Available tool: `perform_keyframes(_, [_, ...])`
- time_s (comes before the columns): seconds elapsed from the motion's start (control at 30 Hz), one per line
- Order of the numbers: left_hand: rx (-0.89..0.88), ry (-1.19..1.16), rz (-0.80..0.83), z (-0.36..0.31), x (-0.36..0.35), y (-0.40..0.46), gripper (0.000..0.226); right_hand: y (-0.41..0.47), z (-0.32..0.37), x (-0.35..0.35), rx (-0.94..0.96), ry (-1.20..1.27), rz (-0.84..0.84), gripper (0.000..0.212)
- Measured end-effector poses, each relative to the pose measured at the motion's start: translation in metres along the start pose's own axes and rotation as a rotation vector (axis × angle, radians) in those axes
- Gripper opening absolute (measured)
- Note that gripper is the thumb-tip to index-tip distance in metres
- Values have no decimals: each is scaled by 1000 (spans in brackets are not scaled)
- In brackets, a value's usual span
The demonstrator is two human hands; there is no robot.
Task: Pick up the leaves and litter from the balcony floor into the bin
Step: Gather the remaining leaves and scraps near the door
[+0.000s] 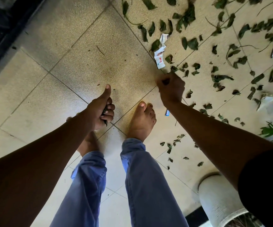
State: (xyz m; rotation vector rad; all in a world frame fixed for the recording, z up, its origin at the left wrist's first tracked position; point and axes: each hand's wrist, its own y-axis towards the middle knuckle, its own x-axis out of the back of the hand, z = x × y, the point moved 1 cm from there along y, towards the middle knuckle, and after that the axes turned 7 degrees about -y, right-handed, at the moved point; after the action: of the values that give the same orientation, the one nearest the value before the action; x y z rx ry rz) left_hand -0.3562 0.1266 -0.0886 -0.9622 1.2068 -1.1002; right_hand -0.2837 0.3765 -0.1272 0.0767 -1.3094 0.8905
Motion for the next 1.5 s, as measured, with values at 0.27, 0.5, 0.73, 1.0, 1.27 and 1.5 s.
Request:
perform_keyframes(0.27, [7, 24, 15, -1, 2, 4, 59, 18, -18, 3, -97, -18, 14, 35])
perform_keyframes(0.5, [25, 14, -4, 9, 11, 3, 61, 23, -2, 4, -139, -3, -44, 12])
perform_keyframes(0.73, [17, 28, 11, 5, 7, 3, 59, 39, -13, 23, -63, -48, -55, 29])
perform_keyframes(1.0, [0, 20, 26, -4, 8, -1, 59, 49, -19, 21, 45, -205, -44, 15])
perform_keyframes(1.27, [1, 10, 4, -5, 15, -3, 58, 67, 6, 34, 483, -321, -75, 10])
perform_keyframes(1.5, [12, 14, 8, 0, 15, -6, 59, 81, 5, 26, 644, -507, 17, 17])
